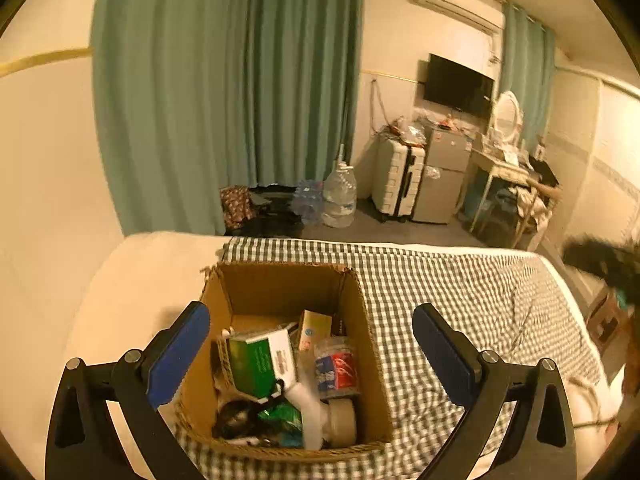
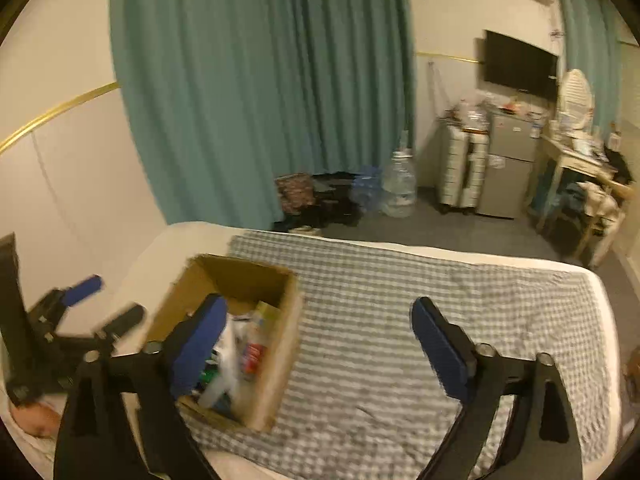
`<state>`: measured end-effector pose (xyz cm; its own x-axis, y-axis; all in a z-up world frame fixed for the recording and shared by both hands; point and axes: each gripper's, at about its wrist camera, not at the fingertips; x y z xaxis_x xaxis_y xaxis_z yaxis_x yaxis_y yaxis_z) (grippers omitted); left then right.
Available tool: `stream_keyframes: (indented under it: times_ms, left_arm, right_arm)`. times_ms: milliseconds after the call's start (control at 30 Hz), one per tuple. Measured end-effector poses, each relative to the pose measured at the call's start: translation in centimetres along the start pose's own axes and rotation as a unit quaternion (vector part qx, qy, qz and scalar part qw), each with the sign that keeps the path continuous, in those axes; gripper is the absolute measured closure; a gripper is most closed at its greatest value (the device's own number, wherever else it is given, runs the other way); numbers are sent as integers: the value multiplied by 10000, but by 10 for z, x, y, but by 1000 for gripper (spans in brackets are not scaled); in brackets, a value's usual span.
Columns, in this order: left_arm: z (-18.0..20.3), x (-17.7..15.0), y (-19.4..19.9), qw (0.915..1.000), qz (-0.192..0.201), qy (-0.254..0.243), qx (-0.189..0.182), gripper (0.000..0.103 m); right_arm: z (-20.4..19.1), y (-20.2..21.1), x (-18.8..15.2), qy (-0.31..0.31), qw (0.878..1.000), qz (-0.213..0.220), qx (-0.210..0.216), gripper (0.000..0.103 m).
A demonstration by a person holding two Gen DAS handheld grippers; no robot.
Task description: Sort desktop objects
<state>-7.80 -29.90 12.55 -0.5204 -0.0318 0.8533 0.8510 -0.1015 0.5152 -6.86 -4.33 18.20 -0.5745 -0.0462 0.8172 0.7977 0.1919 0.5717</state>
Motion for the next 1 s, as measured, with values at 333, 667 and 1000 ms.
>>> stream_keyframes:
  times_ms: [333, 667, 1000]
  left_arm:
    - [19, -104, -42, 9916, -728, 607, 883, 0]
    - [53, -125, -47, 9965, -448, 308, 631, 0]
    - [67, -120, -39, 9972, -445, 179, 572, 0]
  right_arm:
    - [40, 0, -147, -504, 9953, 319, -758, 0]
    - [53, -29, -164, -866, 9926, -334, -777, 1]
    - [51, -36, -162, -941, 9906, -527, -840, 1]
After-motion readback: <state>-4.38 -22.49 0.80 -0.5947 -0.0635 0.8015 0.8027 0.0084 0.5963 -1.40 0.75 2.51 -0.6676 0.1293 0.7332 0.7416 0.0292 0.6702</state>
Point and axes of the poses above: each gripper's, at about its wrist camera, not at the fingertips, and y roughly against the way its jaws point, z to its right, x to its top, and after that the axes turned 3 degrees about z, right-handed
